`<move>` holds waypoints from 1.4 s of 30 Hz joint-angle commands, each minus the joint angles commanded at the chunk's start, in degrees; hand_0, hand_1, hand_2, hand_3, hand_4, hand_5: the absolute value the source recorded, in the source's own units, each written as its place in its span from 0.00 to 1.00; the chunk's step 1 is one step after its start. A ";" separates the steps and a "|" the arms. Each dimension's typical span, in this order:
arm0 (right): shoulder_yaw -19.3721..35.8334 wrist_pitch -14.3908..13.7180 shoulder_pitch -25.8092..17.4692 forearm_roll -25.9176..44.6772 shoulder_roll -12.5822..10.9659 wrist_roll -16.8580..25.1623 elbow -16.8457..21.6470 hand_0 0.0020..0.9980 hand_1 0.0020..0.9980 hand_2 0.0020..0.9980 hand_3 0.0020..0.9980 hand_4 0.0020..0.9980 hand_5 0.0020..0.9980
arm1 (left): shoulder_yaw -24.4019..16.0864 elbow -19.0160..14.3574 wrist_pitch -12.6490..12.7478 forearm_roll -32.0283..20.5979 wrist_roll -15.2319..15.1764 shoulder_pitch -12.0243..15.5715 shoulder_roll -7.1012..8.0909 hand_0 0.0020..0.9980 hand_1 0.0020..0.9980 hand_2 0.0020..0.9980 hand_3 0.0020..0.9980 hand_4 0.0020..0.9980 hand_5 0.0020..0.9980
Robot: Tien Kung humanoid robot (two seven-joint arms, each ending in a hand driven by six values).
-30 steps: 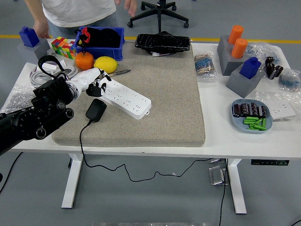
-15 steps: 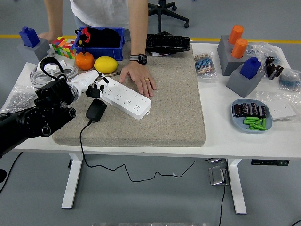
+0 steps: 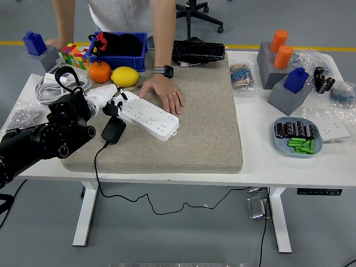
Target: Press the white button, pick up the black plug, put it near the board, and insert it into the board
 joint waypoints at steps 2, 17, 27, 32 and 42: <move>-0.01 -0.01 0.00 0.02 -0.01 0.00 0.00 0.67 0.59 0.58 0.57 0.63 0.32 | 0.62 0.58 -0.02 -0.38 0.07 -0.31 -0.32 0.29 0.10 0.10 0.71 0.29 0.00; -0.27 -0.03 0.01 0.35 -0.02 0.10 0.20 0.67 0.59 0.58 0.57 0.63 0.32 | 3.70 4.44 0.18 -3.04 0.09 -1.20 -2.26 0.28 0.09 0.10 0.71 0.29 0.00; -0.47 -0.05 0.18 0.65 0.00 0.18 0.40 0.67 0.59 0.58 0.57 0.63 0.32 | 4.80 4.97 0.24 -3.48 0.11 -1.35 -3.51 0.28 0.10 0.10 0.71 0.30 0.00; -0.60 -0.07 0.21 0.71 -0.01 0.23 0.40 0.67 0.59 0.58 0.57 0.63 0.31 | 6.69 5.80 0.24 -4.52 0.13 -1.76 -3.94 0.28 0.09 0.10 0.71 0.30 0.00; -0.65 -0.08 0.16 0.71 0.02 0.23 0.40 0.67 0.59 0.58 0.57 0.63 0.31 | 6.74 6.49 0.37 -4.81 -0.04 -1.87 -3.93 0.28 0.09 0.10 0.71 0.30 0.00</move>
